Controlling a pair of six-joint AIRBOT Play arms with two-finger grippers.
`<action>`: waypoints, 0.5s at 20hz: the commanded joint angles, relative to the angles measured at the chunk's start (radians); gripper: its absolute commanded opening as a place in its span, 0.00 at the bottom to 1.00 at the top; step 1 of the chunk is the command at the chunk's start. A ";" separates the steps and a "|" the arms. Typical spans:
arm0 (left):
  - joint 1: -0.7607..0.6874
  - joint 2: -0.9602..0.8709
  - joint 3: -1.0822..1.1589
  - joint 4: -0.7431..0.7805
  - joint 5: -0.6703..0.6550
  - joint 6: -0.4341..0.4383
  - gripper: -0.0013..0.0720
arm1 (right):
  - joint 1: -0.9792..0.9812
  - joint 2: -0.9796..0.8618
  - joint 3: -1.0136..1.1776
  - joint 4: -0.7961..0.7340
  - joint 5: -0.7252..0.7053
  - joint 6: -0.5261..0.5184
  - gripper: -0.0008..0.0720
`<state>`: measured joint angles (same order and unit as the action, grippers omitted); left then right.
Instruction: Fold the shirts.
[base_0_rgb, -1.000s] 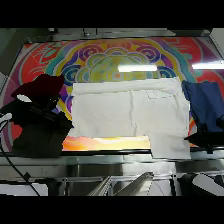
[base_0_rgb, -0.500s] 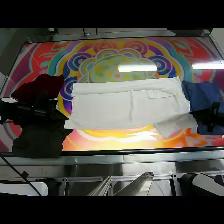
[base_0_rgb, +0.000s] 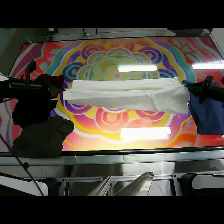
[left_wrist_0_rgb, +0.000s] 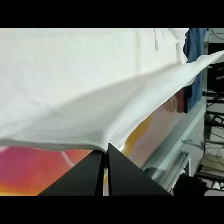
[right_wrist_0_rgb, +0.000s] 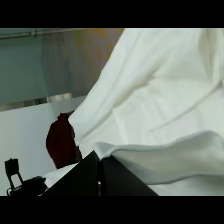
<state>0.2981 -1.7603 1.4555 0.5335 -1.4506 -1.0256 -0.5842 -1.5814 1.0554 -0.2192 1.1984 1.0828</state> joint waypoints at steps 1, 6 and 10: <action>-0.039 -0.138 0.160 -0.002 0.047 -0.044 0.04 | 0.096 -0.166 0.201 0.026 -0.100 -0.010 0.03; -0.065 -0.326 0.345 -0.002 0.043 -0.104 0.02 | 0.166 -0.339 0.367 0.026 -0.154 -0.052 0.03; -0.076 -0.392 0.414 -0.002 0.032 -0.106 0.14 | 0.172 -0.376 0.396 0.018 -0.172 -0.112 0.07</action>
<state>0.2306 -2.0979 1.8099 0.5327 -1.4136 -1.1183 -0.4244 -1.9209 1.4174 -0.1974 1.0523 1.0195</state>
